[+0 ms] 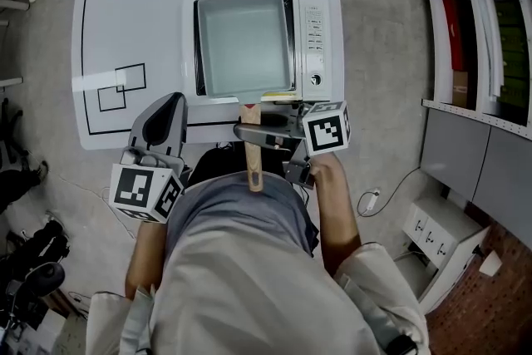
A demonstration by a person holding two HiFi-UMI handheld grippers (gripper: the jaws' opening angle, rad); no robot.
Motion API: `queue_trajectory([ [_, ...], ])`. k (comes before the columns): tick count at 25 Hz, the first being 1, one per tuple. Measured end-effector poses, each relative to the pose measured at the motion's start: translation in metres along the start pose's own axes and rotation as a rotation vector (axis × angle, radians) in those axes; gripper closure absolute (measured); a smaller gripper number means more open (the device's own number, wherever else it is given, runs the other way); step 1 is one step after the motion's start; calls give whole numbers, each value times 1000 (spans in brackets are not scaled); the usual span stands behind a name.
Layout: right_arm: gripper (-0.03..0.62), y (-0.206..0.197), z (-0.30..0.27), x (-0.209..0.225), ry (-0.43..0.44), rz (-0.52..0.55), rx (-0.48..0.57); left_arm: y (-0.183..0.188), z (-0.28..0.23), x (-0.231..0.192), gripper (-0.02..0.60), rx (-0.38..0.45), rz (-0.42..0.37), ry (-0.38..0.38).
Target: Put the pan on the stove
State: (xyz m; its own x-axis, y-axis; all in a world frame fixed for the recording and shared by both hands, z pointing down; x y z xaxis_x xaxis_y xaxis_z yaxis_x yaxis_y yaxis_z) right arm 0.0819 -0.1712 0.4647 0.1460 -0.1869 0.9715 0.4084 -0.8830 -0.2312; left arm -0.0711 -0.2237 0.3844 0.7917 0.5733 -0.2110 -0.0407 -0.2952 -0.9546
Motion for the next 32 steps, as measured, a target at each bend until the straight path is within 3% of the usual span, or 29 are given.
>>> queue_trajectory([
  [32, 402, 4, -1, 10, 44, -46, 65, -3, 6, 6, 575, -16, -3, -21],
])
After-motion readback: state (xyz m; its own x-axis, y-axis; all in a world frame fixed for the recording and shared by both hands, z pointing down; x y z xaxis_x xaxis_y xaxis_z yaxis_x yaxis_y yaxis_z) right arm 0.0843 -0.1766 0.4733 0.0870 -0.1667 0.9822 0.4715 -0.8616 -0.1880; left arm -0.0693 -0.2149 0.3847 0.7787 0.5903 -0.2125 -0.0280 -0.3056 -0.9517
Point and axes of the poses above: the fingertips, and each gripper's own axes: z backward along the fingers, x to its right, y out of its top, the point moved 5 cm from there along z, backward along the fingers, and after that the axes turned 12 degrees about x, right-handed, at the moved point
